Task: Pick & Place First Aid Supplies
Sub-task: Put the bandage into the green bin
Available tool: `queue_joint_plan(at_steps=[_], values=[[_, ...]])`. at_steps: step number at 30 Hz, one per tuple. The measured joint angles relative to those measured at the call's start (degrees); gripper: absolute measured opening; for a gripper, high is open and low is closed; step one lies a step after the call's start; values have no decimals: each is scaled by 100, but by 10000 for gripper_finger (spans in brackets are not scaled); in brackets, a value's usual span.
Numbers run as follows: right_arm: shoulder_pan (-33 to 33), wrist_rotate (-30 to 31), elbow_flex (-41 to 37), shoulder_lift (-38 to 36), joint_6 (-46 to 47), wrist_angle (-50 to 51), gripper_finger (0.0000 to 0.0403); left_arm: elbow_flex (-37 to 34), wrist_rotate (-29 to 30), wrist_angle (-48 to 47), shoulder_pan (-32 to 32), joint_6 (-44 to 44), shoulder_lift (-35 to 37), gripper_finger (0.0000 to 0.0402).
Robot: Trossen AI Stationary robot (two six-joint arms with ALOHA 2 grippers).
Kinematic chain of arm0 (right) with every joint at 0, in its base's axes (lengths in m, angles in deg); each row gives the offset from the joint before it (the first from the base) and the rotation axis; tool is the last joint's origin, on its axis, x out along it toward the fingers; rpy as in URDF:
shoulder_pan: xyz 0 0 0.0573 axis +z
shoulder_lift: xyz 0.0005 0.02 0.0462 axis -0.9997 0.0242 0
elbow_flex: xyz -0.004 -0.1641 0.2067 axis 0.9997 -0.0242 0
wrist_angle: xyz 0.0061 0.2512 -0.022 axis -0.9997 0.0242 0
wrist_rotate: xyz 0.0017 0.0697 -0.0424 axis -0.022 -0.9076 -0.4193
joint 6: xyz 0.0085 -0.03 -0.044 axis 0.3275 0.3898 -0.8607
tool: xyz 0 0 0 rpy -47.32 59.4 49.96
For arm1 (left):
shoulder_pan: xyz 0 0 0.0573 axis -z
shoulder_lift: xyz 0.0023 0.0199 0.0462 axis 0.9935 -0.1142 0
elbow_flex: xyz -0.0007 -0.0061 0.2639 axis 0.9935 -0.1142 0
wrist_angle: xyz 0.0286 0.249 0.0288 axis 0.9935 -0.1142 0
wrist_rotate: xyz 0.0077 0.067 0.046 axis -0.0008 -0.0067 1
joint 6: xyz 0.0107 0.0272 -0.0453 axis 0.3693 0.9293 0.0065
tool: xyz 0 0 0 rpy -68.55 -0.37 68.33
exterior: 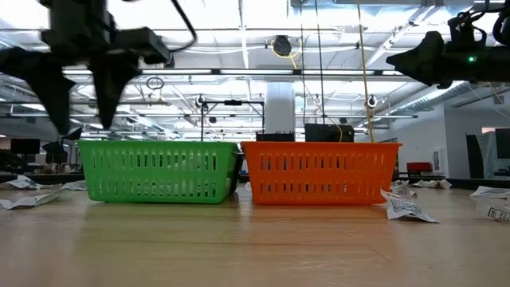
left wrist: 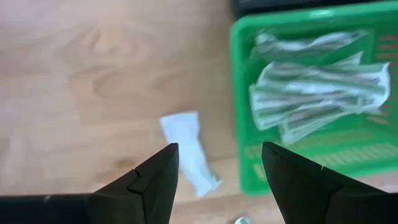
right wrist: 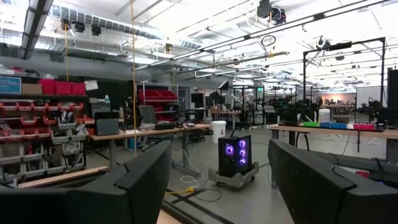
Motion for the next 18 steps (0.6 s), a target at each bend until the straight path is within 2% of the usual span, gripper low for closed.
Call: queue_joint_plan(at_steps=[9, 15, 18], values=[[0, 0, 0, 0, -2, -3, 263, -562, -49, 87, 665, -1168, 313, 237], [0, 0, -1, 0, 0, -1, 263, -908, -6, 1008, 748, -1326, 209, 237], [0, 0, -1, 0, 0, -1, 263, -968, -11, 1184, 747, -1322, 57, 237]])
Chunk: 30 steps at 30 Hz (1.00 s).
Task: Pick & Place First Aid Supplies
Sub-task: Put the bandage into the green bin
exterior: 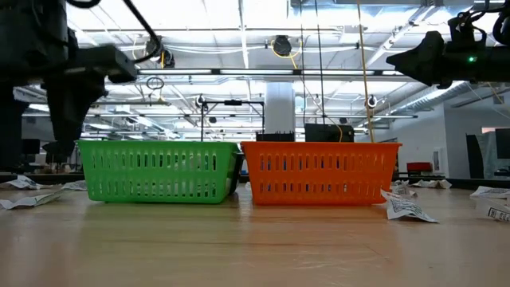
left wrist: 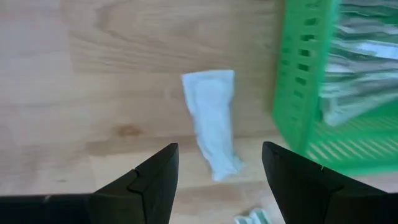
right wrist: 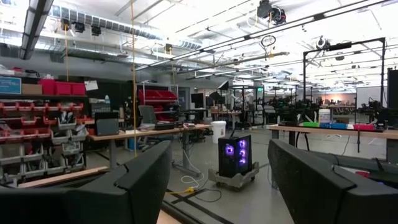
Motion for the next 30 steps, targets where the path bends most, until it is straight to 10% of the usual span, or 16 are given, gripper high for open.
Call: queue_joint_plan(at_steps=[16, 30], values=[[0, 1, 0, 0, -1, 0, 263, -45, -193, 526, 31, 272, -815, 223], [0, 0, -1, 0, -1, -1, 263, -60, -253, 494, 167, 768, -829, 10]])
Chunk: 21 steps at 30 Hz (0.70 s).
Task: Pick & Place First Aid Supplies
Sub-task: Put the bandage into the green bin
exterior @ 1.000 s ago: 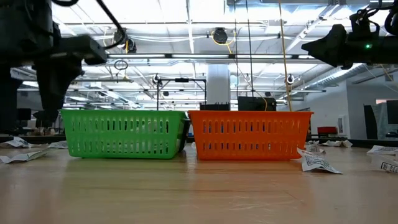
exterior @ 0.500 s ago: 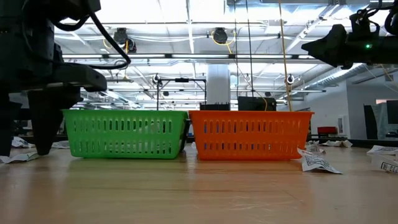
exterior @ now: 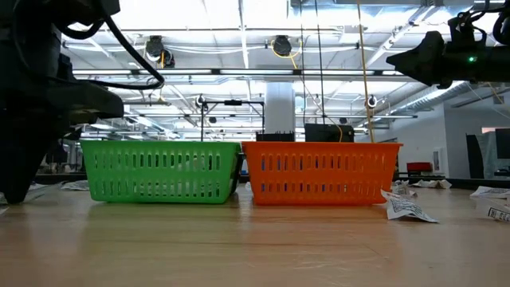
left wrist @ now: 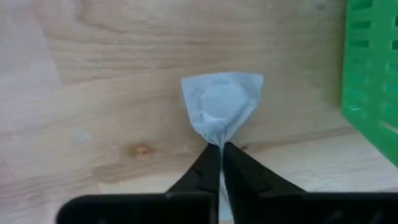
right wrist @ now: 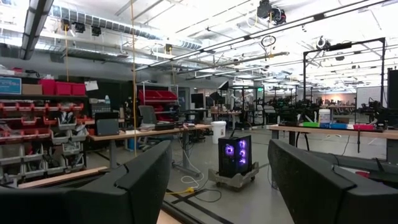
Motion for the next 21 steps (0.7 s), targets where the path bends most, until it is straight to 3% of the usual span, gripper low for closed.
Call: queue_joint_plan(at_steps=[6, 13, 16, 21], values=[[0, 0, 1, 0, 1, 2, 263, -6, -86, -123, 15, 36, 134, 4], [0, 0, 2, 0, 0, 2, 263, 5, -68, -650, 15, 692, 821, 3], [0, 0, 0, 0, 1, 2, 263, 80, -117, -961, -5, 1242, 1066, 2], [0, 0, 1, 2, 1, 2, 263, 252, -407, -1200, -153, 2873, 1331, 1]])
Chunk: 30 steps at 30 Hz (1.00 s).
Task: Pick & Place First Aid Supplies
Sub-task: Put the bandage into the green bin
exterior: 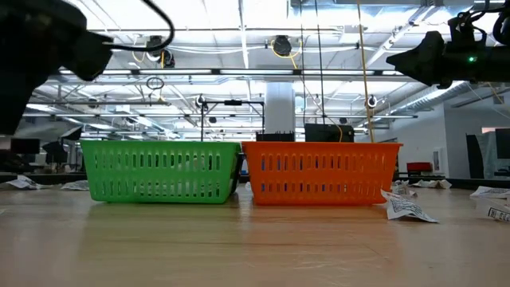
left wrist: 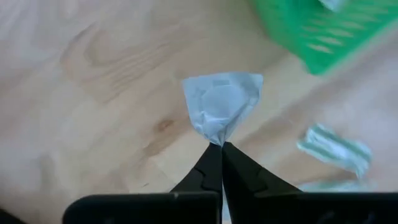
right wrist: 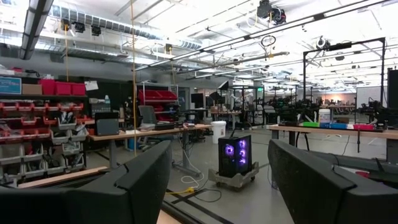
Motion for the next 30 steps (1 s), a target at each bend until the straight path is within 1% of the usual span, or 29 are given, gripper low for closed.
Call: queue_joint_plan(at_steps=[7, 12, 16, 20, 25, 27, 30], values=[[0, 0, 1, -1, 0, -1, 263, 402, -360, -747, -432, 2034, -12, 1], [0, 0, 1, -2, -2, 1, 263, 1034, -423, -1288, -935, 3775, -441, 0], [0, 0, -1, -1, 0, 0, 263, 1677, -420, -1564, -1234, 4875, -959, 0], [0, 0, 1, -2, -1, 0, 263, 2318, -421, -1640, -1362, 5723, -1438, 0], [0, 0, 1, -2, -2, -1, 263, 3078, -424, -1692, -1451, 6409, -1973, 0], [0, 0, 1, -1, 0, -1, 263, 3254, -379, -1697, -1481, 6632, -2100, 0], [0, 0, 0, 0, 0, -1, 263, 3325, -162, -1638, -1542, 6881, -2288, 0]])
